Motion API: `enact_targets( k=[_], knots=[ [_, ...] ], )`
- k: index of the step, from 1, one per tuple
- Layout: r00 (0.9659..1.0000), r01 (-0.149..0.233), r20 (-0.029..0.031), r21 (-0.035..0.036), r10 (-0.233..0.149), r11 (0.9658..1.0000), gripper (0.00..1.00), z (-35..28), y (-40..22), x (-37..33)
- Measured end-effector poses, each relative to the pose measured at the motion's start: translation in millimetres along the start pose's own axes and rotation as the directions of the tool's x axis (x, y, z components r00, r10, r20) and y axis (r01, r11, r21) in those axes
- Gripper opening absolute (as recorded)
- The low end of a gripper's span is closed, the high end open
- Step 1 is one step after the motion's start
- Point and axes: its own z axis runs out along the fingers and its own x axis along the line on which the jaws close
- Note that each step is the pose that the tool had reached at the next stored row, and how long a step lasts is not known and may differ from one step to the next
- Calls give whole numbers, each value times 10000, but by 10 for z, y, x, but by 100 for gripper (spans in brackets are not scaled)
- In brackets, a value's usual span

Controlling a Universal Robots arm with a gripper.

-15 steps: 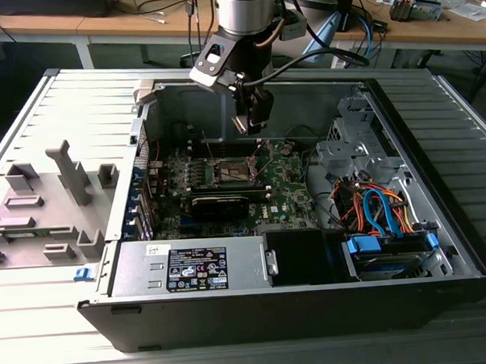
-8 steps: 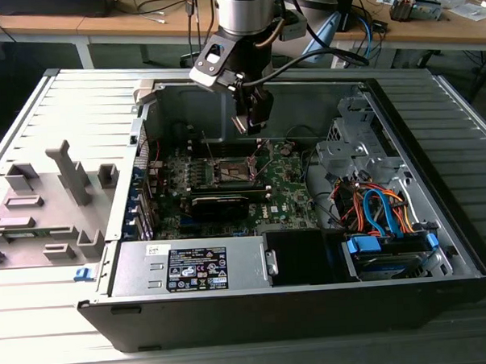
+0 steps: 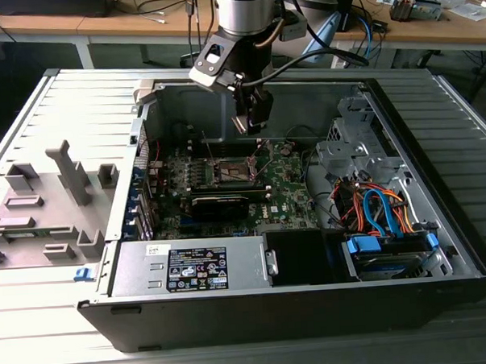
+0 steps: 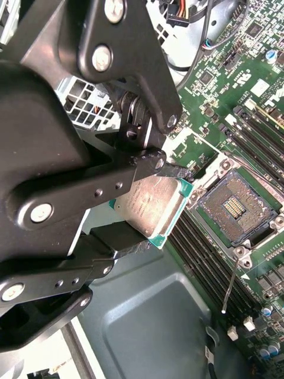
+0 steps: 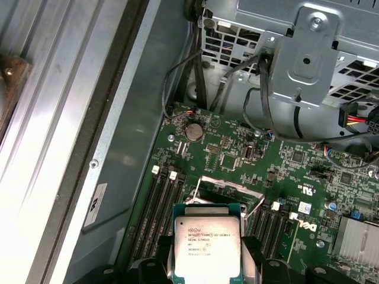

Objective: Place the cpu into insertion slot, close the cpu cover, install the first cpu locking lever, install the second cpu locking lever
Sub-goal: 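Place the cpu into insertion slot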

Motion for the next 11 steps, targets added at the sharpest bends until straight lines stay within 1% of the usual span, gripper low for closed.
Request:
enact_targets(
  k=[11],
  knots=[
    [9999, -102, 8, -2, 102, 9999, 54, 3, 0, 0]
  ],
)
